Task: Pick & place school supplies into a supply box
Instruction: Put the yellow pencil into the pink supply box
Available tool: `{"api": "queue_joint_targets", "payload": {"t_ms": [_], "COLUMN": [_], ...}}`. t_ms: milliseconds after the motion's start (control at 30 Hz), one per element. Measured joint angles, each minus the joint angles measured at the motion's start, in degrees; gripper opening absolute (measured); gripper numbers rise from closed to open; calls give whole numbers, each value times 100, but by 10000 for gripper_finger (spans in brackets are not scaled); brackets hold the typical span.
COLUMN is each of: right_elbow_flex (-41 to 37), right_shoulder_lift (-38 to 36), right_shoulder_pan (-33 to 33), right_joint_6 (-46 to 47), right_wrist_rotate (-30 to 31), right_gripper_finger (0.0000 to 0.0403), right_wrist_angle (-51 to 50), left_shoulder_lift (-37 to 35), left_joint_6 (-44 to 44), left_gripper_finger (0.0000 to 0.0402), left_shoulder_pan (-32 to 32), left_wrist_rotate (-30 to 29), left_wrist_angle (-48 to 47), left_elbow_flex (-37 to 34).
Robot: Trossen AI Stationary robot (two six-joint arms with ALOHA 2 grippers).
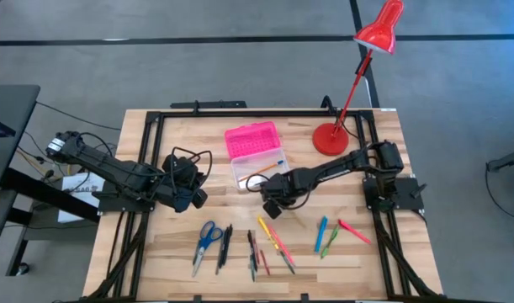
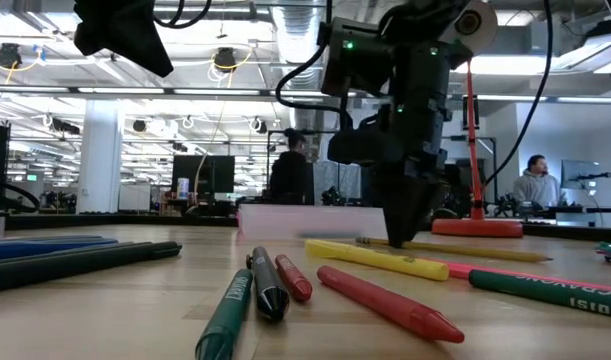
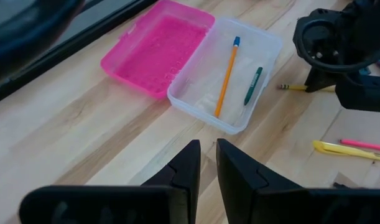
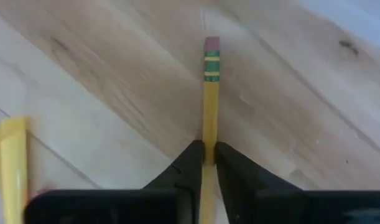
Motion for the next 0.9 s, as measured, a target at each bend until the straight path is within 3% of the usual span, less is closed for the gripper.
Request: {"api": "queue_joint_targets", "payload": {"t_ms": [333, 500, 767, 900], "right_elbow_flex": [1, 4, -29, -408], "right_shoulder_lift": [-189, -646, -944, -944], "right_shoulder_pan": [3, 62, 223, 419], "right_joint_6": [-445, -1547, -4329, -5316], "right_wrist_rotate": [-46, -42, 296, 290], "right_gripper_finger": [99, 108, 101, 86], "right_wrist_angle": [148, -183, -1214, -895], "left_shoulder_lift": [0, -2, -2, -2], "left_joint_6": [-2, -50, -50, -101], "left_gripper_finger": [46, 46, 46, 46], "left_shoulder_pan": [0, 0, 0, 0], "left_wrist_rotate": [0, 3, 4, 24], "left_wrist_angle": [-2, -3, 22, 20], "left_elbow_flex": [0, 0, 4, 4]}}
